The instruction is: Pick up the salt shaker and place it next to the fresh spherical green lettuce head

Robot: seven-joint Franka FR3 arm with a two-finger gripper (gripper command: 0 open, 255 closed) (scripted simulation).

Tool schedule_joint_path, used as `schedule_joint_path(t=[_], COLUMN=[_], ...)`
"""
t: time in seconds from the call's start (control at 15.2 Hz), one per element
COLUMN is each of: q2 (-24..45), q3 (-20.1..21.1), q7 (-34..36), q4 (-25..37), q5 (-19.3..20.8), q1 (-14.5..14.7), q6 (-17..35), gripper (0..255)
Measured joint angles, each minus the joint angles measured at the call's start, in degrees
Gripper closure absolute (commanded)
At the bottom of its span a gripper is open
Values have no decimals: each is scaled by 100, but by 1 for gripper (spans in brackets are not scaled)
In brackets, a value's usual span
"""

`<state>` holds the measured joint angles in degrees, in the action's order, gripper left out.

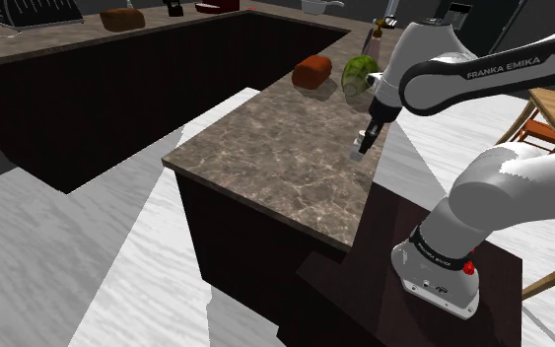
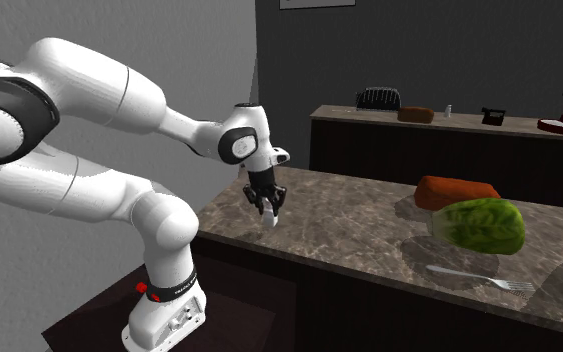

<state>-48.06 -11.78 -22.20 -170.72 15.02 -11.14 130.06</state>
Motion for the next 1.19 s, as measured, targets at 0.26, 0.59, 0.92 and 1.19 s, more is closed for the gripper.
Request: schedule_joint_path(t=[0.26,0.59,0.92,1.19], q2=[-190,-367,-461,-550], q3=[33,108,161,213], q7=[-44,-61,-94,-118], q4=[217,523,863,1153], q5=[-68,-169,-247,-310], q1=[29,88,129,158], q6=[-403,-887,-1318,-1695], gripper=[255,255,255,255])
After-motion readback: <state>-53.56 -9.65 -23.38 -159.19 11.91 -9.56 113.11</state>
